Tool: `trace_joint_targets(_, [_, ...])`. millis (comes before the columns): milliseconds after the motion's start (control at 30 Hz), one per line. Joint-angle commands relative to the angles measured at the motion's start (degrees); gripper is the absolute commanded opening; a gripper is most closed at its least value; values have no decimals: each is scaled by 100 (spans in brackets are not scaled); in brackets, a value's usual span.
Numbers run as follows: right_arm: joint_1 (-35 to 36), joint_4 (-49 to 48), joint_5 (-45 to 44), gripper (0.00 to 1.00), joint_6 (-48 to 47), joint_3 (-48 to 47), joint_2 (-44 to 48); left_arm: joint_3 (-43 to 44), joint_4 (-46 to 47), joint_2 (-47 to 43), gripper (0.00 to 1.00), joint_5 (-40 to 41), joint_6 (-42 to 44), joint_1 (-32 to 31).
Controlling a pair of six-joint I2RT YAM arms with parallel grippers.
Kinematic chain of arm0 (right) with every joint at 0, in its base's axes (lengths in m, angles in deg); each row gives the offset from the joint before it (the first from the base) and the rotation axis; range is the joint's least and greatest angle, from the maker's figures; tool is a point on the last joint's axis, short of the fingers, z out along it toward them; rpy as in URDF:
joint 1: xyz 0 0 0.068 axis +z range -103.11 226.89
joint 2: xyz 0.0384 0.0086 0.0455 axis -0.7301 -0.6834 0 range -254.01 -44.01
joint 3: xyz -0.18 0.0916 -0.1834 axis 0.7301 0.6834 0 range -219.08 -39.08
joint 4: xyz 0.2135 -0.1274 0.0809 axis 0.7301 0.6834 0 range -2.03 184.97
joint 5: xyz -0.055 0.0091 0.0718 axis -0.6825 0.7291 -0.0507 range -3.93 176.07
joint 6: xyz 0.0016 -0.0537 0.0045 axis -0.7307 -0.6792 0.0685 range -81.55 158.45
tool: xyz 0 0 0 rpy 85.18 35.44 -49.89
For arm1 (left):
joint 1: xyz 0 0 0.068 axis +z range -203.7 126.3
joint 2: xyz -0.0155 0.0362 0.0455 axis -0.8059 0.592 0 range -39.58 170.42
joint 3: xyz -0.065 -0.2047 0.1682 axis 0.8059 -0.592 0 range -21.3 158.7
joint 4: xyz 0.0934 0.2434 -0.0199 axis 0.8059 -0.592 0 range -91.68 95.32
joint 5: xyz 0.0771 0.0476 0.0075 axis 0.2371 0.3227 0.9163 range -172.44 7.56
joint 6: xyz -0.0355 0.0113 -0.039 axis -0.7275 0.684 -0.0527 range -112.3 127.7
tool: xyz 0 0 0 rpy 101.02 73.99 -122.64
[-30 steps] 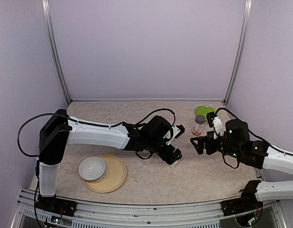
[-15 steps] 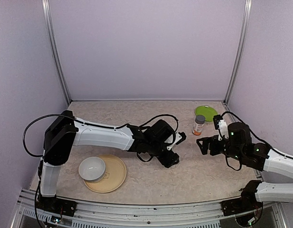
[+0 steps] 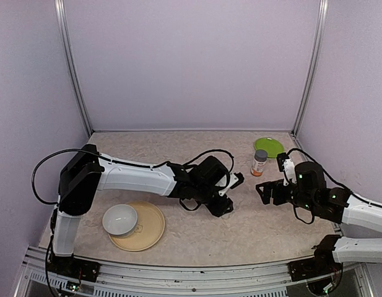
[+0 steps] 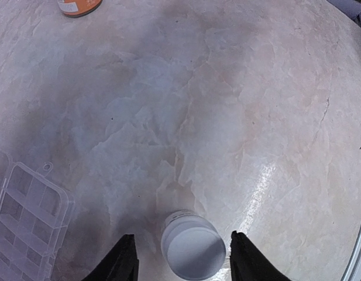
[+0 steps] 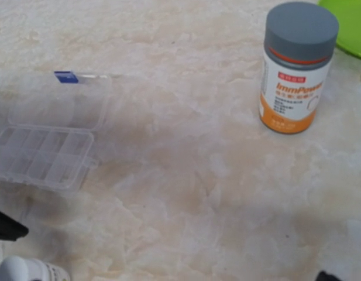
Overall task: Sort the pills into containers
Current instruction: Pick up the pill bottle from the center of the board, then pass from the left arm to the right
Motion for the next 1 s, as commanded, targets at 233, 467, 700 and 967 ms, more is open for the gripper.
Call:
trace_joint_targets(233, [-62, -163, 8, 100, 3, 88, -58, 153, 27, 163, 26, -151, 41, -11])
trace_joint_targets(467, [-62, -515, 761, 99, -355, 118, -254, 16, 134, -176, 9, -174, 175, -12])
trace_joint_targets(700, [-63, -1438, 3116, 100, -700, 210, -189, -918, 878, -1340, 3, -948, 828, -6])
trace_joint_targets(967, [-72, -2695, 5291, 100, -375, 332, -207, -1855, 1602, -2502, 3, -1990, 1321, -10])
